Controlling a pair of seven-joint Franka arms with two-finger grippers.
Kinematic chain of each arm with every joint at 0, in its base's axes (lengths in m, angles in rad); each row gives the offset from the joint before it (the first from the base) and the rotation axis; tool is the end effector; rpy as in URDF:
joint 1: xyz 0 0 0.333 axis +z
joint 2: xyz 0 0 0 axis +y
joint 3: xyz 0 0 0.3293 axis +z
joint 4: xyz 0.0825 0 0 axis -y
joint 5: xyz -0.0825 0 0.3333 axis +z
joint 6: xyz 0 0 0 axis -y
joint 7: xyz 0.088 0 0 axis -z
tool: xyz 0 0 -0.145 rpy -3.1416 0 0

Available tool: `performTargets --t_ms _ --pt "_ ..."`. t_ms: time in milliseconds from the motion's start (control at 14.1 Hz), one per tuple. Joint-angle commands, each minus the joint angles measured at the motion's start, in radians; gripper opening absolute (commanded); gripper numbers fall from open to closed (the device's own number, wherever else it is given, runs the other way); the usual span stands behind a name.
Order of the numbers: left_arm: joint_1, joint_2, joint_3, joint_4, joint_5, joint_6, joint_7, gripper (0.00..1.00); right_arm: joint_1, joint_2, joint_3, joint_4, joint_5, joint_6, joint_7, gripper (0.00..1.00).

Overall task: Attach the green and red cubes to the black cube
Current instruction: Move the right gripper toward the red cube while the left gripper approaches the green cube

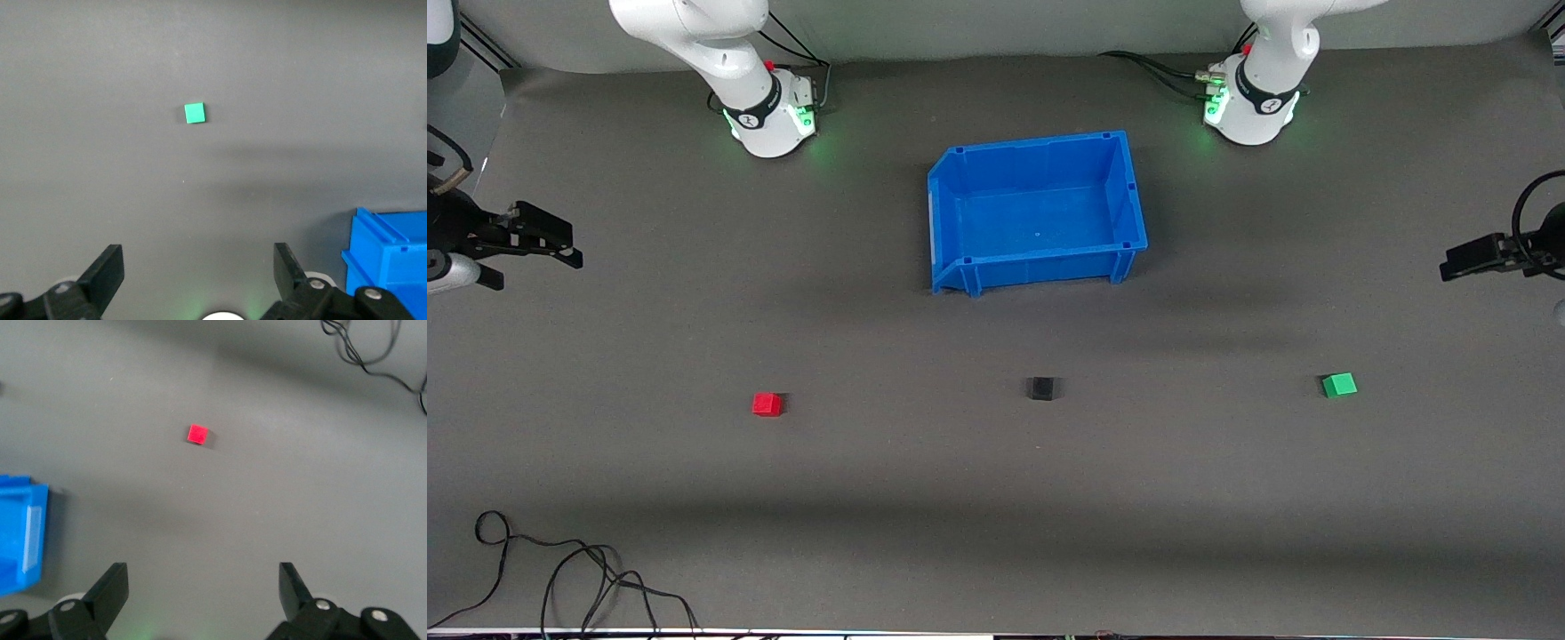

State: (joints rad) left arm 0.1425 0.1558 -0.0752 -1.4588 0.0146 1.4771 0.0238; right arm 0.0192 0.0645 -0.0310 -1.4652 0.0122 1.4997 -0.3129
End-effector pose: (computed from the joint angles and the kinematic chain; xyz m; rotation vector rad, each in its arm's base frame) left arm 0.5348 0.0414 0.5578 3.1301 0.0688 -0.2149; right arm 0.5168 -0.0037 0.6049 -3.0909 -0.4700 0.0437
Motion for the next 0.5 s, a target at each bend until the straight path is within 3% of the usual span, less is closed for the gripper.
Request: performTargets --t_ms 0,71,425 --pt "0.022 0.050 -0.002 -0.020 0.004 0.069 0.013 1.00 -0.008 0.003 0.006 0.000 0.002 0.007 -0.058 1.00" --pt "0.023 0.063 -0.002 -0.035 0.004 0.109 0.013 1.00 -0.008 0.008 0.006 0.002 0.011 0.005 -0.008 1.00" --pt "0.048 0.114 -0.003 -0.135 0.004 0.259 0.015 0.99 -0.010 0.020 0.006 0.008 0.040 0.025 0.613 1.00"
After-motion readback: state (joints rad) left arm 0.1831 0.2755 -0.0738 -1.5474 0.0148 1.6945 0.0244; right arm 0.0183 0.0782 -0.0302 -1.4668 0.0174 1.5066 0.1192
